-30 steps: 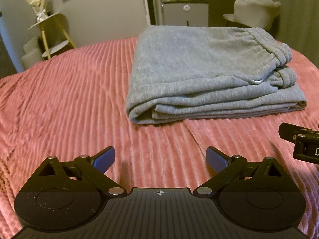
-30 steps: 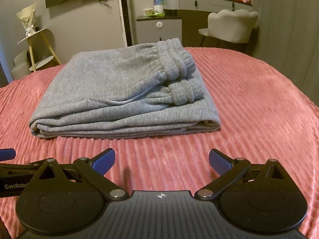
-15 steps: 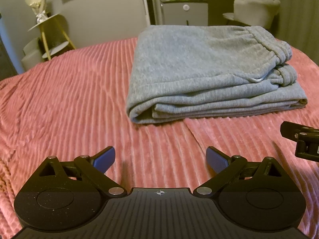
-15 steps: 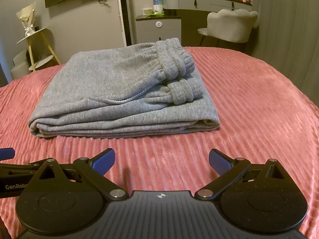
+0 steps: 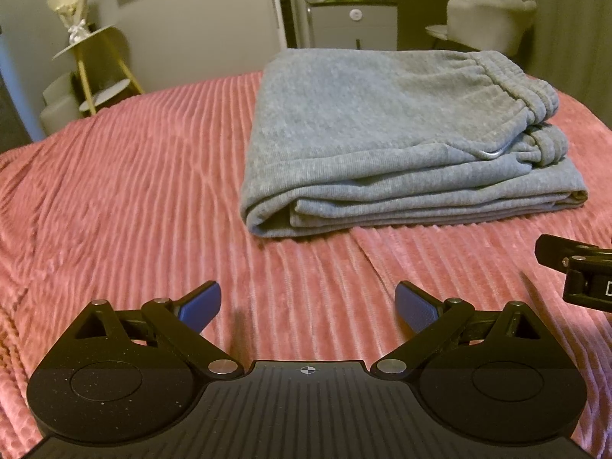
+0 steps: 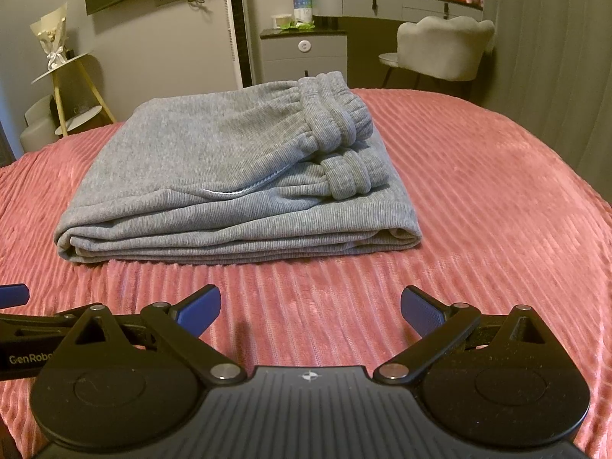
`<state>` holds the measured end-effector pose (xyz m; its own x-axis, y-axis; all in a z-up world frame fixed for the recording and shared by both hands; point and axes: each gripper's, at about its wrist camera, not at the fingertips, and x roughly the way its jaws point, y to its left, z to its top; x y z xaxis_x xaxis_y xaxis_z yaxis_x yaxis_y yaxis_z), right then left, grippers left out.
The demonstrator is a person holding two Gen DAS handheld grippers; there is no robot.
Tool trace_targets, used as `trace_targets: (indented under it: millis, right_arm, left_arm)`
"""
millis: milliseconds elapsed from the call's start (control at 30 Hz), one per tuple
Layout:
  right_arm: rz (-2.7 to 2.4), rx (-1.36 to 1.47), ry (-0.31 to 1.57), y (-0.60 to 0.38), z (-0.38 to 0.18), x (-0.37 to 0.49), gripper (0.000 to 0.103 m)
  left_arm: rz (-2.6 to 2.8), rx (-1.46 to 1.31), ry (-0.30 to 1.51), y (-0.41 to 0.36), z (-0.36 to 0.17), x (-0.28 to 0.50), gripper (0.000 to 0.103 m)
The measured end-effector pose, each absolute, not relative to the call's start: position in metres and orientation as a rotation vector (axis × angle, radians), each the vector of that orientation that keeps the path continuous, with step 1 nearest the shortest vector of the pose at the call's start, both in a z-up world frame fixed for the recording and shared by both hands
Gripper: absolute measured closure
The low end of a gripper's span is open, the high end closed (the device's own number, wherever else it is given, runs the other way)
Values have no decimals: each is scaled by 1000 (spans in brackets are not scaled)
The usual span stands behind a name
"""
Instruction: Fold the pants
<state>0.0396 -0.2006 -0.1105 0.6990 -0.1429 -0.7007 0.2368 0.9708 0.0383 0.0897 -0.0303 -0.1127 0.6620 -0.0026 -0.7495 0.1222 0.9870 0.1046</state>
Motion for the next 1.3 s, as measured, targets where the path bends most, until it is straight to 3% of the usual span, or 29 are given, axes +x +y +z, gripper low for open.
trace_targets:
  millis: [1300]
  right_arm:
    - [-214,122,775,-200,-112,40,3]
  left_arm:
    - [-77,152,846,-28,-112,90,3]
